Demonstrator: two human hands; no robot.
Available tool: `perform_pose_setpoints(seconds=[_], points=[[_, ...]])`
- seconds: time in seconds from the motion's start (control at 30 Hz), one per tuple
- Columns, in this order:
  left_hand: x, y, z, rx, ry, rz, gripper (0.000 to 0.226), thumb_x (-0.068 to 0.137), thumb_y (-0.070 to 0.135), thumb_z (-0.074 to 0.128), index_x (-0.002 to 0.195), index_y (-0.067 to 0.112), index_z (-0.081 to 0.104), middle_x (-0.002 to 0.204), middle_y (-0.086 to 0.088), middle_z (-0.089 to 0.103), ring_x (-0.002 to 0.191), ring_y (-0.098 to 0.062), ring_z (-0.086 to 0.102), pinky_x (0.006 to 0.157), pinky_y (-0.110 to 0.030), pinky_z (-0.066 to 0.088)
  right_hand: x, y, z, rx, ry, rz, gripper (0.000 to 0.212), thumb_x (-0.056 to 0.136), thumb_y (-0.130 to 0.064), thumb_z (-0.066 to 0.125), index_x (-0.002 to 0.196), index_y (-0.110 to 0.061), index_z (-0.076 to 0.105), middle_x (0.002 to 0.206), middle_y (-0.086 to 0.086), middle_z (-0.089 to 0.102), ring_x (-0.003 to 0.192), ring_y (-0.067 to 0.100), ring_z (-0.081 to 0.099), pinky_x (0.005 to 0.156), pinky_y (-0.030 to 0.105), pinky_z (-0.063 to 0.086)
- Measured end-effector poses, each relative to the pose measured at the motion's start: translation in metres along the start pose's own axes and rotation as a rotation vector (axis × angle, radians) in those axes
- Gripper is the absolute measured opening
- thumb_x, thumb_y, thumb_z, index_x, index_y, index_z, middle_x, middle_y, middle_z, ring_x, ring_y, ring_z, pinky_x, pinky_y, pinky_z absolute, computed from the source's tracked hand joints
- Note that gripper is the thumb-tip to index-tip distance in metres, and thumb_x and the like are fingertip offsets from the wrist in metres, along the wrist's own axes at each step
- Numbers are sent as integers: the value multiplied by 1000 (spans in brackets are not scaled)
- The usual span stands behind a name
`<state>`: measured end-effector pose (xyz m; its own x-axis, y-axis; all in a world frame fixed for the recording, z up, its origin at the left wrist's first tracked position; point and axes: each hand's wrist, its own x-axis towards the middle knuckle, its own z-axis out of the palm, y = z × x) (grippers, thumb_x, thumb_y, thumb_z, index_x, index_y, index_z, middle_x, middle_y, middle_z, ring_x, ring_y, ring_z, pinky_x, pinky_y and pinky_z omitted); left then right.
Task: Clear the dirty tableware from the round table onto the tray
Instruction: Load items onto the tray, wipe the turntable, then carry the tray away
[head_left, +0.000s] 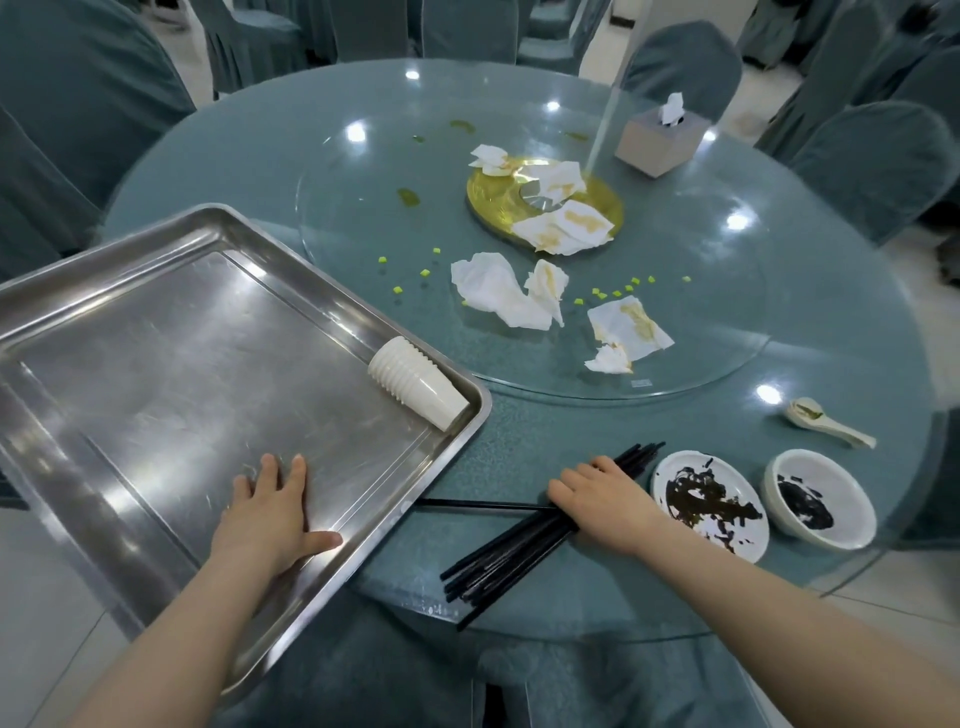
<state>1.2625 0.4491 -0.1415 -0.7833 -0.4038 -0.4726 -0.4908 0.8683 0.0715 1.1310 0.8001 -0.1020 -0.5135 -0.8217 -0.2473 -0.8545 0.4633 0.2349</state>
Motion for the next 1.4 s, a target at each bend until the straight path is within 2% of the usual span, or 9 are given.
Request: perform_pose_setpoints(seconds=[0.07, 0.3, 0.47, 0.7, 0.9, 1.03, 1.17, 1.3, 1.4], points=[[-1, -1, -1, -3, 3, 4, 115, 72, 70, 62, 152, 24, -6, 159, -8, -5, 142, -37, 8, 111, -46, 30, -5, 0, -4, 5, -2, 14, 30, 53, -25, 81, 74, -22, 59, 62, -6, 58, 56, 16, 61, 59, 25, 48], [-5, 0, -4, -5, -1, 2, 115, 72, 72, 60, 152, 24, -7, 159, -8, -3, 140, -37, 13, 111, -43, 32, -31, 2, -20, -4, 63, 125, 34, 48, -22, 86, 72, -27, 61, 60, -9, 55, 54, 12, 58, 49, 22, 41], [-12, 1, -12, -2, -11, 23, 114, 72, 74, 59, 153, 23, -4, 159, -8, -1, 139, -37, 17, 111, -41, 31, -33, -4, -28, 222, 59, 286, 23, 88, -17, 48, 110, -21, 49, 101, 1, 58, 97, 26, 56, 71, 34, 33], [-17, -15, -19, 89, -19, 110, 113, 70, 76, 56, 153, 28, -4, 161, -1, -3, 144, -28, 16, 113, -40, 29, 26, -37, -65, 362, 141, 382, 25, 85, -19, 51, 108, -20, 41, 102, 3, 57, 89, 31, 57, 60, 34, 28], [-13, -22, -17, 134, 17, 164, 115, 70, 75, 57, 153, 26, -5, 161, 0, -7, 144, -25, 18, 109, -40, 34, 109, -78, -103, 539, 161, 442, 25, 87, -12, 52, 109, -16, 41, 103, 5, 59, 84, 31, 58, 60, 34, 39], [-11, -29, -12, 73, 46, 172, 117, 70, 75, 58, 153, 23, -6, 161, 6, -10, 147, -22, 10, 107, -39, 37, 180, -103, -123, 500, 135, 424, 26, 88, -6, 49, 113, -10, 44, 105, 9, 61, 95, 28, 60, 68, 32, 45], [-16, -35, -3, -57, 78, 151, 117, 71, 72, 61, 153, 22, -5, 160, 9, -12, 148, -16, 1, 110, -37, 33, 230, -119, -121, 577, 63, 424, 30, 85, 0, 53, 111, -5, 38, 98, 17, 61, 88, 35, 62, 61, 33, 38], [-14, -36, 1, -86, 91, 156, 116, 72, 70, 62, 153, 22, -5, 160, 7, -14, 148, -17, -1, 112, -37, 31, 255, -127, -102, 469, 41, 440, 44, 81, 1, 57, 118, 0, 35, 100, 18, 62, 88, 32, 64, 58, 31, 39], [-11, -35, 2, -91, 73, 158, 117, 72, 69, 62, 153, 21, -8, 160, 6, -15, 148, -19, -2, 113, -38, 32, 264, -129, -89, 466, 38, 456, 51, 80, 4, 56, 125, 0, 34, 108, 20, 59, 95, 34, 63, 62, 36, 40]])
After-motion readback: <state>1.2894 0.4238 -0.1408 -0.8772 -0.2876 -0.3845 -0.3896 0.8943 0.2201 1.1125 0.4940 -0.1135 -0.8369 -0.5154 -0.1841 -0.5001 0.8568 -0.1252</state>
